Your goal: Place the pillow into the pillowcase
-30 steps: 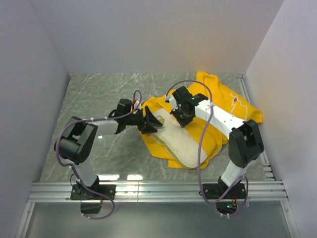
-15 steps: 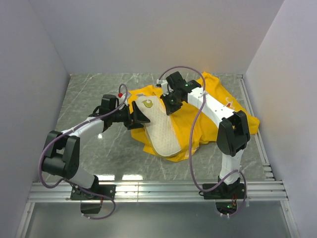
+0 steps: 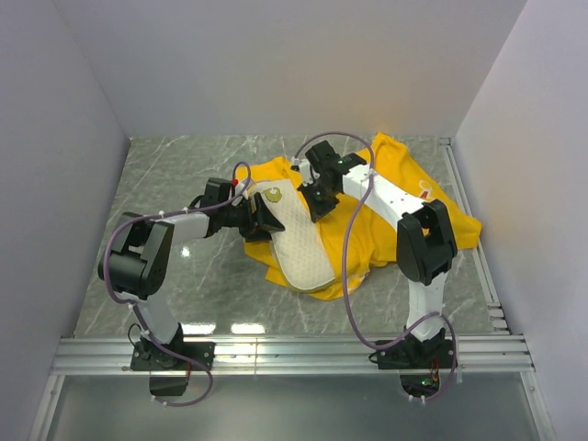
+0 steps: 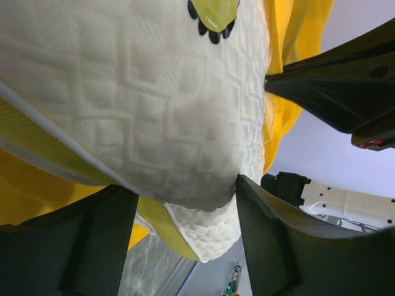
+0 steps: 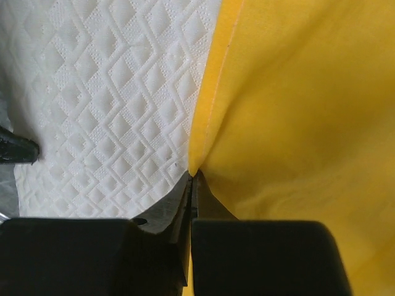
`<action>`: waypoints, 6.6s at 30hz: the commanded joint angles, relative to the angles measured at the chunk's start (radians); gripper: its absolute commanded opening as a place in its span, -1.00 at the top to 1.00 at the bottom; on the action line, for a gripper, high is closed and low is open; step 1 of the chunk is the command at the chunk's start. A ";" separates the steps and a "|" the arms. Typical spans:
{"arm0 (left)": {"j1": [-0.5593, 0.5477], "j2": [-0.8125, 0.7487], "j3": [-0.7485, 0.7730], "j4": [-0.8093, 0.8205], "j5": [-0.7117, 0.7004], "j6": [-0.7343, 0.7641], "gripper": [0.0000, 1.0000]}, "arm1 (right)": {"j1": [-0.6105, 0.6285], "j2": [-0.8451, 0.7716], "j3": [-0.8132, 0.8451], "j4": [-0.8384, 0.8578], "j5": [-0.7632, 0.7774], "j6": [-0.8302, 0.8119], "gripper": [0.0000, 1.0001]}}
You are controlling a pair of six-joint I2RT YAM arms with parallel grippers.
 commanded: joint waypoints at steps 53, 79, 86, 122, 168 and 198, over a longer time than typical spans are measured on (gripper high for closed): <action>0.016 -0.204 -0.133 -0.274 0.149 0.309 -0.09 | 0.107 -0.615 -0.522 0.063 -0.316 -0.094 0.07; -0.016 0.029 -0.093 0.402 0.233 -0.251 0.99 | 0.565 -0.528 -0.997 0.876 0.495 -0.345 -0.36; -0.005 0.006 -0.112 0.365 0.224 -0.210 0.99 | 0.520 -0.427 -0.945 0.817 0.481 -0.295 -0.33; 0.302 -0.257 0.090 -0.531 0.048 0.743 -0.27 | 0.188 -0.712 -0.541 0.326 -0.088 -0.069 -0.31; -0.316 -0.459 0.727 -0.687 0.099 0.594 0.99 | -0.782 -0.580 0.128 0.010 -0.179 -0.292 -0.42; 0.438 0.250 0.645 -0.614 0.028 0.571 -0.12 | -0.307 -0.373 -0.132 0.205 -0.077 -0.143 -0.23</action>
